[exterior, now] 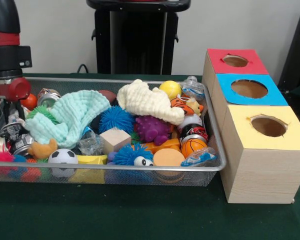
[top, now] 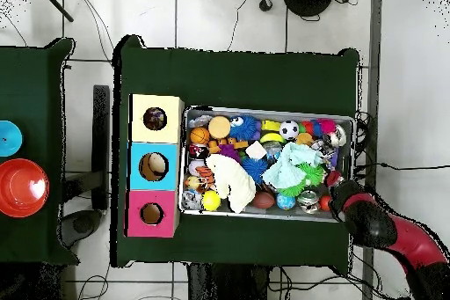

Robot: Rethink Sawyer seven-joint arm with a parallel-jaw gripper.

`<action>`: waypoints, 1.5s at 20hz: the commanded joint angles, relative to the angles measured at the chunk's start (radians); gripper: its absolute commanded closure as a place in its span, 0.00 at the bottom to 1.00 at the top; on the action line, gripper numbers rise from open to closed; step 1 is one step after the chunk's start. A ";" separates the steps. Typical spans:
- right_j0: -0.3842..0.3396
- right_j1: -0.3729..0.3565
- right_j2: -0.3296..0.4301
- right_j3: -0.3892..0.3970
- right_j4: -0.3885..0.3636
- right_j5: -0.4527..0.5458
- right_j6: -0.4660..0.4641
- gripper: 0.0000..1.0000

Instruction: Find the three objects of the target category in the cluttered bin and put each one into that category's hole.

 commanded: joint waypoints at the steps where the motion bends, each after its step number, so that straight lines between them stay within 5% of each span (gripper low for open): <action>1: -0.002 0.087 0.036 -0.126 -0.051 0.014 -0.088 1.00; 17: 0.073 -0.068 -0.013 -0.010 0.011 0.026 0.027 1.00; 30: 0.196 -0.340 -0.096 0.193 0.166 0.047 0.165 1.00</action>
